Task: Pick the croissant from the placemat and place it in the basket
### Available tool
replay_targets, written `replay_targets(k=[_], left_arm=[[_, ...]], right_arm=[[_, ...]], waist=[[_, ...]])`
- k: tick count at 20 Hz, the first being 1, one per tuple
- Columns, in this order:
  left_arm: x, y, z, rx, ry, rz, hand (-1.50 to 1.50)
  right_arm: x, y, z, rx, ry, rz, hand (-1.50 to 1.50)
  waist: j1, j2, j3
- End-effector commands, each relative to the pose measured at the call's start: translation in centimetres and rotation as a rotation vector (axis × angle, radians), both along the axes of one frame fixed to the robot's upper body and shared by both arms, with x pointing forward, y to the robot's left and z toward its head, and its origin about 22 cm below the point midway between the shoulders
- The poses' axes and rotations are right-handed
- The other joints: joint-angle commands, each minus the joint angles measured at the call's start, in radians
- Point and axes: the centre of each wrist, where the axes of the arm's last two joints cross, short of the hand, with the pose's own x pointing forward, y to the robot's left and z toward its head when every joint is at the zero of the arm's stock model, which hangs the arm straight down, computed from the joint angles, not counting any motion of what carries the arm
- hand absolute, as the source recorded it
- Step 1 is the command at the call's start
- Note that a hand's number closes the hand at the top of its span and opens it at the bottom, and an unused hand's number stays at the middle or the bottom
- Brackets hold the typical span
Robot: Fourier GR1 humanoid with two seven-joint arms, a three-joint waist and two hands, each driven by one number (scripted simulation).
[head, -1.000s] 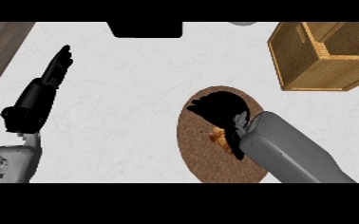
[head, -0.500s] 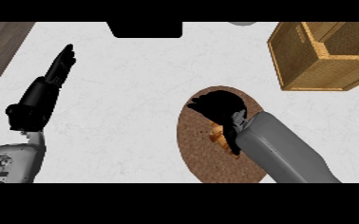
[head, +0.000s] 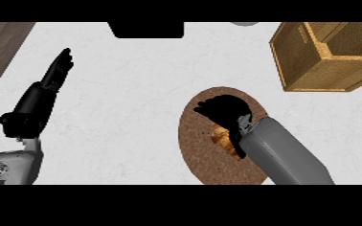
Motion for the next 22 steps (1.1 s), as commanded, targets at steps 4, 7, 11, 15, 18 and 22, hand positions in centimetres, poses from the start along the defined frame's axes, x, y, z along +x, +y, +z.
replay_targets(k=[4, 7, 11, 15, 18, 22], left_arm=[[0.6, -0.1, -1.3, 0.009, 0.0, -0.004, 0.0], [0.7, 0.2, -0.9, -0.008, -0.01, 0.005, 0.0], [-0.3, -0.2, -0.1, -0.003, 0.003, 0.016, 0.0], [2.5, -1.3, 1.9, 0.0, -0.006, 0.005, 0.0], [0.4, -0.4, -0.7, -0.006, 0.009, 0.016, 0.0], [2.7, -0.6, -0.3, -0.003, -0.012, -0.002, 0.0]], right_arm=[[-1.1, -1.1, -3.1, -0.017, -0.002, -0.007, -1.5], [0.7, -2.3, -2.1, -0.025, 0.016, -0.011, -1.5], [-0.6, -1.0, -4.6, 0.018, 0.051, -0.058, 1.5], [-0.9, -1.3, -5.1, 0.008, 0.033, 0.005, 1.5], [-0.3, -1.5, -5.4, 0.007, -0.012, 0.05, 1.5], [-0.6, 0.8, -5.8, 0.032, -0.07, 0.084, 1.5]], waist=[[-0.002, 0.001, 0.0], [-0.001, 0.001, 0.0], [0.0, 0.0, 0.0], [-0.003, 0.001, 0.0], [0.001, 0.001, 0.0], [-0.003, 0.003, 0.0]])
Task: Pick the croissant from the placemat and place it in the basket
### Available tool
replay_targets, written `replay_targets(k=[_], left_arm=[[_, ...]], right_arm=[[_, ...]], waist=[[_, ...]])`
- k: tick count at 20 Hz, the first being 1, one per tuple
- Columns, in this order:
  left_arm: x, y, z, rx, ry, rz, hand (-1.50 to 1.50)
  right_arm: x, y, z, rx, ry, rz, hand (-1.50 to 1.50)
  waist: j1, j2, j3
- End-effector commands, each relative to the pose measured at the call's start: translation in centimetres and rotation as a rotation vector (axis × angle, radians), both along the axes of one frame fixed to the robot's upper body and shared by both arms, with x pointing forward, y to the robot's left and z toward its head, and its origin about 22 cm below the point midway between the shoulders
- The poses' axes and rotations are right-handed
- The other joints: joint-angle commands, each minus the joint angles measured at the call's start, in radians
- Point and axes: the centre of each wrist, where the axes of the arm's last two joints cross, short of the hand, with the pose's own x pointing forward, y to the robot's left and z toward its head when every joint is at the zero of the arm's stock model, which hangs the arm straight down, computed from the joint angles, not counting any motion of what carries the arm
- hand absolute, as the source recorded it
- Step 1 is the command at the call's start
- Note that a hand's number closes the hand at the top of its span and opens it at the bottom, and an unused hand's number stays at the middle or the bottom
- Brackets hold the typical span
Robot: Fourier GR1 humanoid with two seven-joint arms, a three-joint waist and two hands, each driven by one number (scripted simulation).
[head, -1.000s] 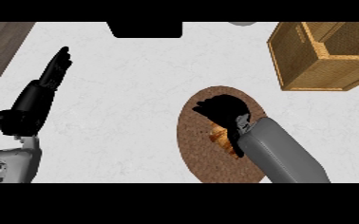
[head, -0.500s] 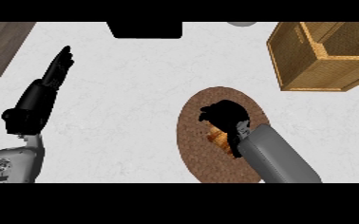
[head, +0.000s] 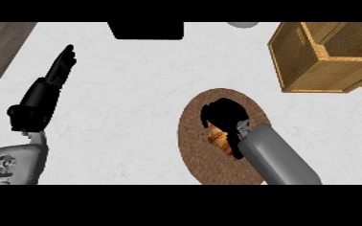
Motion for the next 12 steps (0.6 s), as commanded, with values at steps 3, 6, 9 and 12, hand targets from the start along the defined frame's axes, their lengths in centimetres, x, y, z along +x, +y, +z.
replay_targets(k=[3, 6, 9, 12], left_arm=[[0.4, 0.9, -0.4, -0.005, 0.009, -0.006, 0.0], [0.2, 0.9, 0.2, 0.003, -0.016, 0.025, 0.0], [-0.5, 1.3, -0.2, -0.006, -0.003, 0.047, 0.0], [-1.0, 1.5, -0.5, -0.005, -0.005, 0.053, 0.0]], right_arm=[[1.2, 0.7, -0.8, 0.039, -0.046, 0.062, 1.5], [3.9, -13.7, 3.1, 0.023, -0.202, -0.151, 1.5], [4.2, -23.6, 7.6, 0.002, -0.316, -0.395, 1.5], [3.3, -30.0, 10.8, 0.029, -0.415, -0.555, 1.5]], waist=[[0.004, 0.016, 0.007], [-0.019, 0.022, 0.009], [-0.07, 0.027, 0.017], [-0.063, 0.04, 0.023]])
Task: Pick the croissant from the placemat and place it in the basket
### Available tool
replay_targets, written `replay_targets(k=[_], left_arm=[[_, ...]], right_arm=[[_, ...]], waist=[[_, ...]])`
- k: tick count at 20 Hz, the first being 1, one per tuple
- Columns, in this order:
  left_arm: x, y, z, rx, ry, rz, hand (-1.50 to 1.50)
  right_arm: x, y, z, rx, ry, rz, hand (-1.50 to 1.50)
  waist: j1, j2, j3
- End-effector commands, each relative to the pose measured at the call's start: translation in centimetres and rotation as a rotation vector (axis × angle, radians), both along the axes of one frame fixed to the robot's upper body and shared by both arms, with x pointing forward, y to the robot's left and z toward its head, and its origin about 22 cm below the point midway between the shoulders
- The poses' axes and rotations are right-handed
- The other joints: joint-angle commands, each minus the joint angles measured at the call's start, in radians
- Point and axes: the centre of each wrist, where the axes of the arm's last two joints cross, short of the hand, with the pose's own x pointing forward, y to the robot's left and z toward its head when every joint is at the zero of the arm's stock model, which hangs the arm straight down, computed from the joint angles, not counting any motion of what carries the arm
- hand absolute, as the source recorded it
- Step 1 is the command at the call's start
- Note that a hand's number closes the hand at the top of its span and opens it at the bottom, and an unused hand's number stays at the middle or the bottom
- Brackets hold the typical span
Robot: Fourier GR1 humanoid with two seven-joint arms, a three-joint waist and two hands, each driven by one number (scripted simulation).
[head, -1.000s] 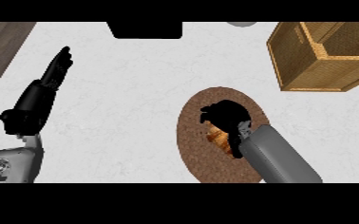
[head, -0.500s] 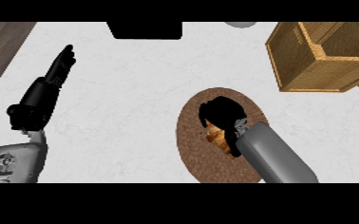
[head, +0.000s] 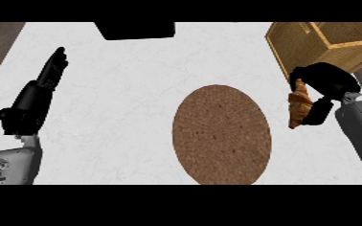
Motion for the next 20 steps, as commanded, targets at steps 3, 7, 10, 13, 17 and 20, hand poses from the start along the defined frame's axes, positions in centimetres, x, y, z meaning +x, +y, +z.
replay_targets(k=[3, 7, 10, 13, 17, 20], left_arm=[[0.0, 0.3, 0.4, -0.003, -0.019, 0.014, 0.0], [0.0, -0.4, 0.6, -0.012, -0.024, -0.021, 0.0], [-0.2, -0.5, 0.2, -0.013, -0.02, -0.03, 0.0], [0.3, -1.1, 0.7, 0.003, -0.02, -0.059, 0.0], [0.1, -1.6, 0.6, 0.005, -0.022, -0.085, 0.0], [1.0, -3.2, 1.7, -0.007, -0.028, -0.107, 0.0]], right_arm=[[-2.2, -13.2, 8.2, 0.135, -0.309, -0.246, 1.5], [-3.0, -16.5, 10.8, 0.449, -0.519, -0.276, 1.5], [-4.0, -18.9, 12.6, 0.687, -0.594, -0.224, 1.5], [-5.0, -20.9, 15.4, 0.853, -0.642, -0.175, 1.5], [-7.6, -23.8, 19.2, 0.922, -0.64, -0.111, 1.5], [-7.3, -23.5, 21.5, 0.946, -0.616, -0.061, 1.5]], waist=[[0.006, 0.019, 0.009], [0.024, 0.014, 0.011], [0.041, 0.01, 0.007], [0.071, 0.015, 0.003], [0.099, 0.015, -0.001], [0.118, 0.016, -0.002]])
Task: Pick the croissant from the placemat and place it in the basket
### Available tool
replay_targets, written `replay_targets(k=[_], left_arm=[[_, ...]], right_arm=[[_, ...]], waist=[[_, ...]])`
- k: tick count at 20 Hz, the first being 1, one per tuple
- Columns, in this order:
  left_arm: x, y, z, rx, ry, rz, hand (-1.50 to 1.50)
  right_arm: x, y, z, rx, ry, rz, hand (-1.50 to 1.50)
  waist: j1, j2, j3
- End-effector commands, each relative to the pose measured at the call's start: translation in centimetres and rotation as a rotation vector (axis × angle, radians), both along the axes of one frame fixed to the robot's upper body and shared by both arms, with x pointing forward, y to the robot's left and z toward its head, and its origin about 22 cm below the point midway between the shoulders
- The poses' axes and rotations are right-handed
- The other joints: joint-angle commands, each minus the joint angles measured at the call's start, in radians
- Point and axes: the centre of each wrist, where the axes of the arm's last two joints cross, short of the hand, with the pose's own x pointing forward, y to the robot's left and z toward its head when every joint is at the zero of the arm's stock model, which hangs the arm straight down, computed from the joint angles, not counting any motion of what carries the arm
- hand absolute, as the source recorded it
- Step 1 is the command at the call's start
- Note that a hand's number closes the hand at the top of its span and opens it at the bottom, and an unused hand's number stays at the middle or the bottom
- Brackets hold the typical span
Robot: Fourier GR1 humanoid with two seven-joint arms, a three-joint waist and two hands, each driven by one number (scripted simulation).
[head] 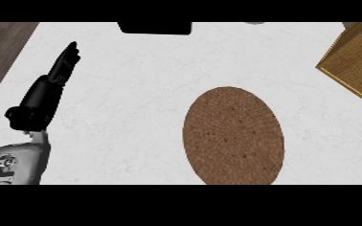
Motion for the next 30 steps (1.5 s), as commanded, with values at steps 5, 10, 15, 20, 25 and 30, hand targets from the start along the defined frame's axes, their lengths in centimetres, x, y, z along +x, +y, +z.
replay_targets(k=[5, 10, 15, 20, 25, 30], left_arm=[[0.6, -0.7, 0.1, -0.002, 0.006, -0.031, 0.0], [1.5, -2.0, 1.4, 0.004, -0.006, -0.028, 0.0], [0.0, -2.0, 0.0, 0.01, 0.017, -0.03, 0.0], [0.7, -1.4, 0.3, 0.003, 0.005, -0.017, 0.0], [0.9, 0.6, 0.0, 0.015, 0.021, 0.019, 0.0], [1.4, -0.9, 1.1, 0.009, 0.01, -0.01, 0.0]], right_arm=[[0.1, 0.1, 5.7, 0.069, 0.049, 0.184, 1.5], [2.2, 2.4, 7.4, 0.041, 0.118, 0.235, 1.5], [4.8, 5.0, 7.9, 0.045, 0.222, 0.237, 1.5], [6.8, 7.3, 7.4, -0.064, 0.309, 0.269, 1.5], [7.9, 7.9, 5.2, -0.101, 0.421, 0.253, 1.5], [8.9, 10.0, 6.0, -0.347, 0.425, 0.142, 1.5]], waist=[[0.035, 0.0, -0.006], [0.026, -0.005, -0.007], [0.028, -0.009, -0.008], [0.004, -0.011, -0.008], [-0.001, -0.009, -0.008], [0.001, -0.008, -0.008]])
